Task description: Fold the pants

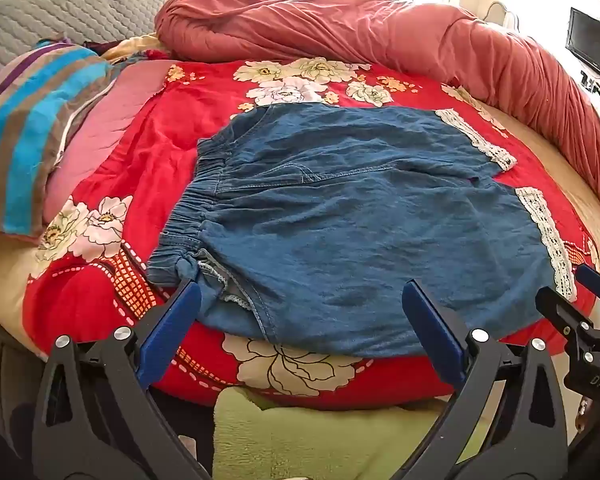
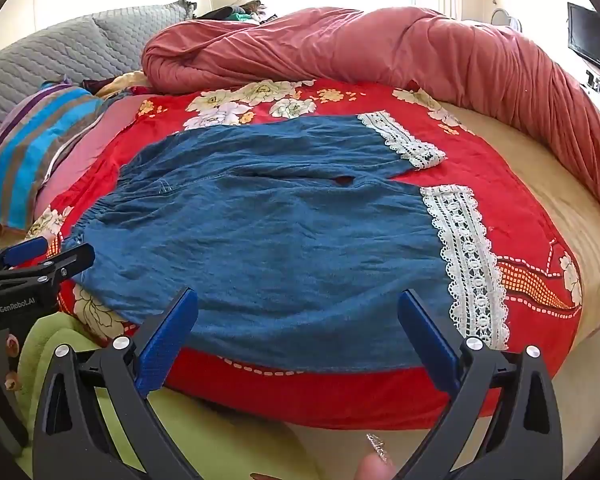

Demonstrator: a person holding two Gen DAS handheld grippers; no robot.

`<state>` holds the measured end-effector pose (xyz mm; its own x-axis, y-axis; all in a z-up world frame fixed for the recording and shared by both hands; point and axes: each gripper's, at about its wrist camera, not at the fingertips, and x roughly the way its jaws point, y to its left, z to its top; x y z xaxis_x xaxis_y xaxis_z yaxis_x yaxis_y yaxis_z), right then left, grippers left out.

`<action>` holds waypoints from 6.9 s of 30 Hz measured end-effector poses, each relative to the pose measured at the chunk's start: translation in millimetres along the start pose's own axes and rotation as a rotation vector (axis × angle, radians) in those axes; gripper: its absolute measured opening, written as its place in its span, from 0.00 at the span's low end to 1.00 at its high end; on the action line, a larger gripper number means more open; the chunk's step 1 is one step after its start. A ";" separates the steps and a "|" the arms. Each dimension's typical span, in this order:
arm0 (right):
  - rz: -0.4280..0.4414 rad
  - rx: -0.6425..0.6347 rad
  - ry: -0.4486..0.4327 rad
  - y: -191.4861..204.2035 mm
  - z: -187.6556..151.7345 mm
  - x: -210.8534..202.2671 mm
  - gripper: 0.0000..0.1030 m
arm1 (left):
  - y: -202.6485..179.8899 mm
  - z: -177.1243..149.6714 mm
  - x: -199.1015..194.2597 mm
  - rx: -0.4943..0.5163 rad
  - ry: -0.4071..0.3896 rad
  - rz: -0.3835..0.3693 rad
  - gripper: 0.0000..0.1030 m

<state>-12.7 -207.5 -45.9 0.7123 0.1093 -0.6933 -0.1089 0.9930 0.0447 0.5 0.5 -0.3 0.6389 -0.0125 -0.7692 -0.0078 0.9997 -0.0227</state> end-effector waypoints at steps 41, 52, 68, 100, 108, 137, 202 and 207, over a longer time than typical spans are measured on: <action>-0.011 -0.025 0.021 6.8 -0.1 4.9 0.96 | -3.0 -1.7 -1.4 0.012 -0.006 0.011 0.92; -0.011 -0.024 0.021 6.5 -0.1 4.5 0.96 | 0.9 0.2 -4.1 0.011 -0.012 0.015 0.92; -0.009 -0.015 0.015 1.7 2.4 3.8 0.96 | 1.8 -0.8 -4.1 0.008 -0.010 0.016 0.92; 0.205 -0.361 0.102 43.9 183.6 173.4 0.96 | 109.2 138.2 150.1 -0.062 0.116 0.045 0.92; 0.221 -0.507 0.147 77.9 223.8 241.8 0.96 | 122.0 153.4 187.7 -0.010 0.119 -0.006 0.79; 0.360 -0.813 0.119 145.5 210.3 273.7 0.07 | 104.3 149.2 145.1 0.126 -0.071 -0.038 0.27; 0.283 -0.770 -0.072 105.5 100.7 70.5 0.03 | 86.6 80.6 48.7 0.382 -0.235 -0.116 0.28; 0.321 -0.801 -0.044 118.2 55.0 63.2 0.03 | 86.9 60.3 47.1 0.386 -0.162 -0.068 0.28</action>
<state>57.5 -80.8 -44.8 0.5876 0.3978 -0.7046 -0.7538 0.5856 -0.2980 76.3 88.1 0.0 0.7411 -0.1064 -0.6629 0.3077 0.9314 0.1945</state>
